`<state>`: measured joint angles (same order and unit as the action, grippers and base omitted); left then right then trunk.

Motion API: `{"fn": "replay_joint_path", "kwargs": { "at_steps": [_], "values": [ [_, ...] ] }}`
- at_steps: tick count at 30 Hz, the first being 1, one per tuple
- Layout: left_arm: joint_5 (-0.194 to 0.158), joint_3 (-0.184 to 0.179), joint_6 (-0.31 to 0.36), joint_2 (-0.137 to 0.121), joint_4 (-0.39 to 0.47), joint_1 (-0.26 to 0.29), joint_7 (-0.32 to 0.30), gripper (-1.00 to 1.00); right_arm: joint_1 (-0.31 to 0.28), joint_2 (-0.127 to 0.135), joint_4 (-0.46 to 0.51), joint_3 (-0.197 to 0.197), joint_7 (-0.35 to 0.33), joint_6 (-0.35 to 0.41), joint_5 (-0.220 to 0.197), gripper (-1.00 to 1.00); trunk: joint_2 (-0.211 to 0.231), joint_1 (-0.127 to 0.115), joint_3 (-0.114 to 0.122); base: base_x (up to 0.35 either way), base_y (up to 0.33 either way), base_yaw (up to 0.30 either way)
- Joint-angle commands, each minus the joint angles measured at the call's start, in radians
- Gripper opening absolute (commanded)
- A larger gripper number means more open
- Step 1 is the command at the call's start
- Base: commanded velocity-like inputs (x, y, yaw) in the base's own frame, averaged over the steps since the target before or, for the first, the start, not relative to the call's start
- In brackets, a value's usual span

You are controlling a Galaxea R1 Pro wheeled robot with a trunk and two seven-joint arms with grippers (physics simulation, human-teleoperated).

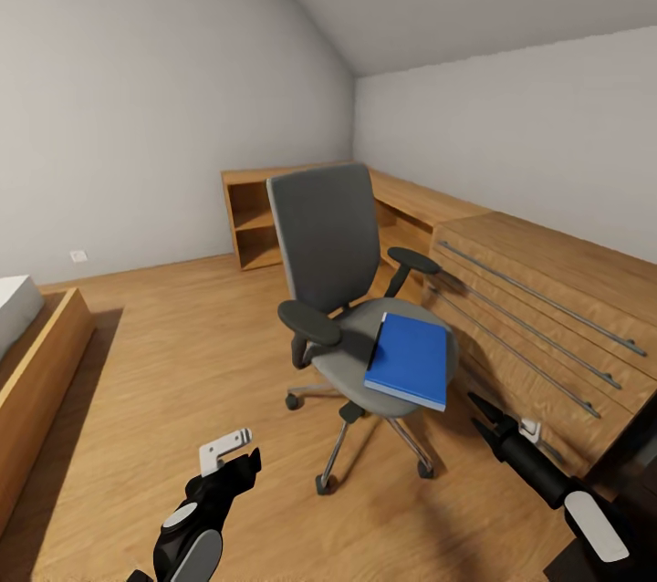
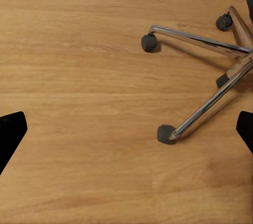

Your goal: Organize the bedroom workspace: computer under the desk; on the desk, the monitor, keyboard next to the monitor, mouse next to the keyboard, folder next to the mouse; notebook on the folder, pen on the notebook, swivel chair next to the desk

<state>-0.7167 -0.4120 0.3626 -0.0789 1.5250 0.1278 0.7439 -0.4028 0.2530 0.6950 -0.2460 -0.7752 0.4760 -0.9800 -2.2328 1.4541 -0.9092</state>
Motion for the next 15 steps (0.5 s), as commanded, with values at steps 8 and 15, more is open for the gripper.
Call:
{"fn": "replay_joint_path", "kwargs": {
  "at_steps": [8, 15],
  "values": [
    [-0.007, -0.003, 0.004, -0.001, 0.001, 0.001, 0.008, 1.0, -0.001, -0.004, 0.001, 0.002, 0.016, -0.038, -0.005, 1.0, -0.043, 0.023, -0.02, 0.0, 0.0, 0.0],
    [-0.008, -0.001, 0.004, -0.004, 0.0, 0.001, 0.005, 1.0, -0.002, -0.011, 0.008, 0.003, 0.18, -0.042, -0.01, 1.0, -0.043, 0.023, -0.02, 0.0, 0.0, 0.0]
  ]
}}
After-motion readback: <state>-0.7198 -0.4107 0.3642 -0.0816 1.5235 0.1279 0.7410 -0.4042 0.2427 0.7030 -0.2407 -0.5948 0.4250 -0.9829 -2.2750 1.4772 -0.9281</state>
